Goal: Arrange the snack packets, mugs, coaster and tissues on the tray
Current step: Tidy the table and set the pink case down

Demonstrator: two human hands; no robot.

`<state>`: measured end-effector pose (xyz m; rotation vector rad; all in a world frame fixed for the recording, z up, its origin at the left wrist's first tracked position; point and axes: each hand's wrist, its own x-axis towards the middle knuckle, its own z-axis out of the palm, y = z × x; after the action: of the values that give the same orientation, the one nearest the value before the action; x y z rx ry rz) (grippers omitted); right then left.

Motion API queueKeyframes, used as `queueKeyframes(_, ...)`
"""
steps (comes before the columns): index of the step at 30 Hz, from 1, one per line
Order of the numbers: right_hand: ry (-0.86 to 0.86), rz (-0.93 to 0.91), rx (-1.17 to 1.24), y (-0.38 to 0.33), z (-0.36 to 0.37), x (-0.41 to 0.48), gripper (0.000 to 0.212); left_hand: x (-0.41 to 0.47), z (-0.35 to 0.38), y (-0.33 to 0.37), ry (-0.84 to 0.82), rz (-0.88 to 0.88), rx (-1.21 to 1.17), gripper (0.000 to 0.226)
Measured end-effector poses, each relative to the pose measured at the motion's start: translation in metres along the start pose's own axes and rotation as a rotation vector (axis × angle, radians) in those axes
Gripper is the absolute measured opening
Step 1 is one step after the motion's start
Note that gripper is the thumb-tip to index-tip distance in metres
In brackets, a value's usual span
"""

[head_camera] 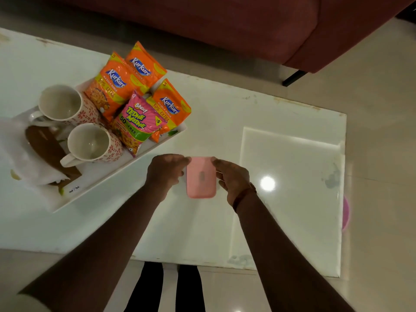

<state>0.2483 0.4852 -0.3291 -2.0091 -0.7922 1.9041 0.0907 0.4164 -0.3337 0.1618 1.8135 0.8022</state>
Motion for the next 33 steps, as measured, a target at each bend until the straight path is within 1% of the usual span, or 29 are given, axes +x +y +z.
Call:
queueKeyframes(4,0.031,0.009,0.023,0.001,0.012,0.001,0.014,-0.001,0.008,-0.008,0.044,-0.027,-0.102,0.014)
queueKeyframes(6,0.060,-0.010,0.009,0.004,0.016,0.002,0.011,-0.002,0.011,-0.011,0.062,-0.013,-0.120,0.010)
queueKeyframes(9,0.097,-0.051,0.044,0.009,0.020,0.002,0.013,-0.001,0.011,-0.013,0.081,0.069,-0.052,0.007)
queueKeyframes(11,0.124,-0.069,0.066,0.015,0.023,0.002,0.013,0.000,0.011,-0.014,0.110,0.129,0.029,0.011)
queueKeyframes(14,0.183,-0.116,0.092,0.021,0.031,0.001,0.014,0.001,0.014,-0.014,0.184,0.214,0.158,0.023)
queueKeyframes(18,0.227,-0.158,0.104,0.021,0.037,-0.003,0.012,0.000,0.016,-0.013,0.207,0.255,0.204,0.026)
queueKeyframes(21,0.205,-0.171,0.093,0.023,0.034,-0.003,0.009,-0.001,0.015,-0.014,0.205,0.284,0.220,0.027)
queueKeyframes(24,0.146,-0.131,0.147,0.027,0.029,-0.002,0.010,-0.001,0.013,-0.019,0.213,0.317,0.248,0.027)
queueKeyframes(27,0.112,-0.154,0.118,0.040,0.017,-0.002,0.008,-0.004,0.011,-0.027,0.213,0.304,0.192,0.028)
queueKeyframes(29,0.098,-0.174,0.070,0.053,0.007,-0.008,0.015,-0.011,0.009,-0.035,0.203,0.275,0.155,0.034)
queueKeyframes(31,0.085,-0.168,0.043,0.068,-0.001,-0.017,0.031,-0.020,0.005,-0.047,0.186,0.245,0.162,0.042)
queueKeyframes(32,0.085,-0.167,0.031,0.074,-0.005,-0.021,0.036,-0.026,0.003,-0.053,0.173,0.223,0.158,0.044)
queueKeyframes(33,0.090,-0.169,0.024,0.080,-0.007,-0.024,0.035,-0.032,0.003,-0.059,0.157,0.202,0.150,0.045)
